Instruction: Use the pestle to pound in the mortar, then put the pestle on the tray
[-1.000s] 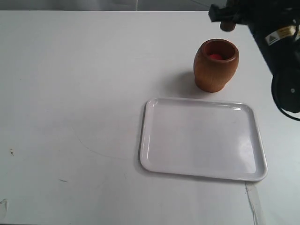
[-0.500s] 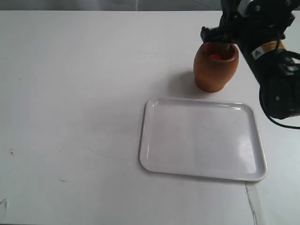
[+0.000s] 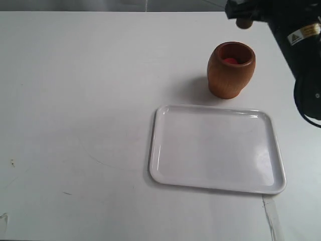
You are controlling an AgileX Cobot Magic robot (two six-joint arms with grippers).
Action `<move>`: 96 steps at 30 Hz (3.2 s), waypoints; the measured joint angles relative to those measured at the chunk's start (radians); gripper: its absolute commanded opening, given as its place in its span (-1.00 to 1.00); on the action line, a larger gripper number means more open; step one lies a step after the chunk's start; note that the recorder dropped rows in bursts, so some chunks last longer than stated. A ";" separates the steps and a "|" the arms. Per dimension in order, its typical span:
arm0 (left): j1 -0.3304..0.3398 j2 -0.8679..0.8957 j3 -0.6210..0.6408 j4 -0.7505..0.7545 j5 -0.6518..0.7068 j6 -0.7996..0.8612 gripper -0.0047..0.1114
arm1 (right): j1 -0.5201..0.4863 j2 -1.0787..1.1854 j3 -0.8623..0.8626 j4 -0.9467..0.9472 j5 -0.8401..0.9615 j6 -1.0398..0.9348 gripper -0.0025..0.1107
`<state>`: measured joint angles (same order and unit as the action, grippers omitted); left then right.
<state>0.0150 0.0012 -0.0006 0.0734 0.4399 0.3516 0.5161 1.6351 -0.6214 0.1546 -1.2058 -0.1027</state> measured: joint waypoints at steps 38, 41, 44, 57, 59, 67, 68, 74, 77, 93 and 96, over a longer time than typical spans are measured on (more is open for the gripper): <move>0.000 0.000 0.000 0.000 0.000 0.000 -0.92 | -0.004 -0.299 0.000 -0.488 0.524 0.118 -0.96; 0.000 0.000 0.000 0.000 0.000 0.000 -0.92 | -0.004 -0.345 0.000 -0.625 0.737 0.218 -0.96; 0.000 0.000 0.000 0.000 0.000 0.000 -0.92 | 0.008 -0.354 0.000 -0.741 0.865 0.350 -0.96; 0.000 0.000 0.000 0.000 0.000 0.000 -0.92 | 0.192 -0.237 0.006 -1.258 1.080 0.945 -0.96; 0.000 0.000 0.000 0.000 0.000 0.000 -0.92 | 0.201 -0.195 0.009 -1.266 1.102 0.968 -0.96; 0.000 0.000 0.000 0.000 0.000 0.000 -0.92 | 0.201 -0.003 0.009 -1.266 1.134 1.021 -0.96; 0.000 0.000 0.000 0.000 0.000 0.000 -0.92 | 0.201 0.015 0.009 -1.266 1.134 1.023 -0.96; 0.000 0.000 0.000 0.000 0.000 0.000 -0.92 | 0.201 0.078 0.009 -1.266 1.136 1.025 -0.96; 0.000 0.000 0.000 0.000 0.000 0.000 -0.92 | 0.201 0.080 0.009 -1.264 1.138 1.025 -0.96; 0.000 0.000 0.000 0.000 0.000 0.000 -0.92 | 0.201 0.080 0.009 -1.262 1.141 1.078 -0.13; 0.000 0.000 0.000 0.000 0.000 0.000 -0.92 | 0.201 0.039 0.009 -1.262 1.154 1.088 -0.17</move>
<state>0.0150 0.0012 -0.0006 0.0734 0.4399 0.3516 0.7170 1.6736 -0.6129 -1.1073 -0.0514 0.9854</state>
